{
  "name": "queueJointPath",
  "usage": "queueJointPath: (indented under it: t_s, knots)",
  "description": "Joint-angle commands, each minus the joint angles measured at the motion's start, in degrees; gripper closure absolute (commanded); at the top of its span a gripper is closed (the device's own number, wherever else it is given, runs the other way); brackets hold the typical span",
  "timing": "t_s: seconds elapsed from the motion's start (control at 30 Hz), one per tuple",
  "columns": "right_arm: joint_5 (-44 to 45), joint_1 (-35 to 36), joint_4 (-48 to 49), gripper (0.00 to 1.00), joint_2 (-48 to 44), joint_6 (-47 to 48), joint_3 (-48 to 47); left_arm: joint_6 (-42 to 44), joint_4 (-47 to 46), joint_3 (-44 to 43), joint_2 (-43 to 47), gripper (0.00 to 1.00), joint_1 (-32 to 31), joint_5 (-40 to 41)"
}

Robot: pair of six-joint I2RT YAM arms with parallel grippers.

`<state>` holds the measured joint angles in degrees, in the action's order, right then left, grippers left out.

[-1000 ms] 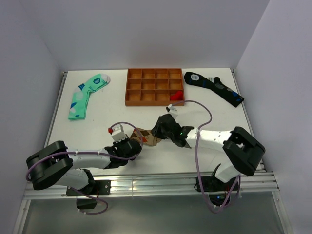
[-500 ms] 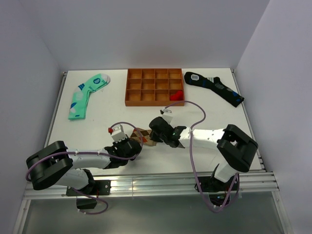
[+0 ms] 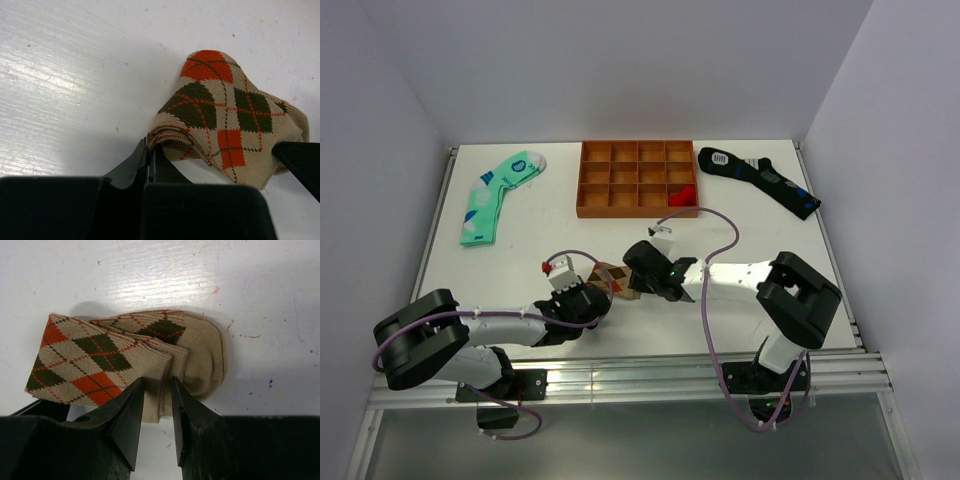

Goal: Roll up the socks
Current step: Adjust the sock at the center of the board.

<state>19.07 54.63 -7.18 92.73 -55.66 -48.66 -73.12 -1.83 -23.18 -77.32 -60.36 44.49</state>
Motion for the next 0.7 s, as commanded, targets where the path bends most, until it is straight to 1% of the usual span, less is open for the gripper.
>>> queueJointPath:
  t_s: [0.0,0.1,0.2,0.23,0.33,0.4,0.5,0.67]
  knots:
    - [2.2,0.3,-0.11,0.64,0.96,-0.15,-3.01,-0.18,1.65,-0.55,1.12,1.0,-0.02,1.57]
    - [2.55,0.3,-0.29,0.69,1.14,-0.06,-3.37,-0.09,1.65,-0.73,0.94,1.0,-0.02,1.65]
    - [2.9,0.3,-1.16,0.81,1.14,-0.06,-3.8,-0.09,1.65,-0.73,0.94,1.0,-0.02,1.65]
    - [2.99,0.3,-1.17,0.87,0.7,0.02,-3.81,-0.09,1.65,-0.73,0.85,1.0,-0.02,1.65]
    - [3.69,0.3,-2.48,0.94,-0.87,0.46,-4.24,-0.62,3.48,-0.81,0.85,1.0,-0.02,1.92]
    - [4.83,0.39,-3.98,0.96,-1.76,0.9,-4.77,-0.97,4.37,-0.99,0.68,1.0,0.06,2.18]
    - [5.89,0.3,-5.3,0.97,-3.52,1.25,-4.77,-1.41,5.43,-1.43,0.24,1.0,-0.02,2.62]
    - [6.51,0.21,-5.92,0.99,-4.31,1.43,-3.9,-1.76,6.04,-1.87,-0.81,0.96,-0.02,2.8]
